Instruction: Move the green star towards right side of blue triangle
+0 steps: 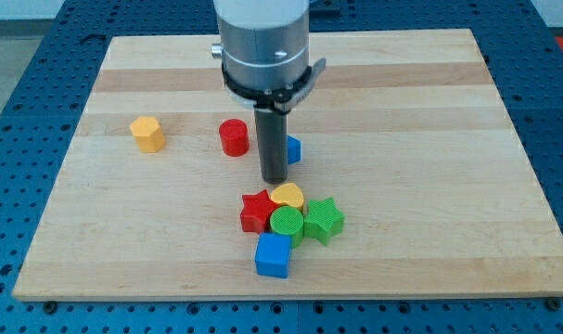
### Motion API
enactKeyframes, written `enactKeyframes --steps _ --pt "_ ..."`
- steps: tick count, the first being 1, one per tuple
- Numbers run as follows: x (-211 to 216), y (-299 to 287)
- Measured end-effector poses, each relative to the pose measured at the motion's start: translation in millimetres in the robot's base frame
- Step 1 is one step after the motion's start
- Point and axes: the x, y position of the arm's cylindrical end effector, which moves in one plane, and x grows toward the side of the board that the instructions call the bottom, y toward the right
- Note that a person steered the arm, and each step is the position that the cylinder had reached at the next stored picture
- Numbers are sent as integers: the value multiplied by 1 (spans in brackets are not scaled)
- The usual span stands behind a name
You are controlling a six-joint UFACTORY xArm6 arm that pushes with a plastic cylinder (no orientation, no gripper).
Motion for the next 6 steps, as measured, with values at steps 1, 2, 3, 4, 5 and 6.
enactKeyframes --steps 1,2,3,4,5,6 --pt "-20 2" --pt "-10 5" --pt "-8 69" --pt "6 120" --pt "55 129" --pt "102 107"
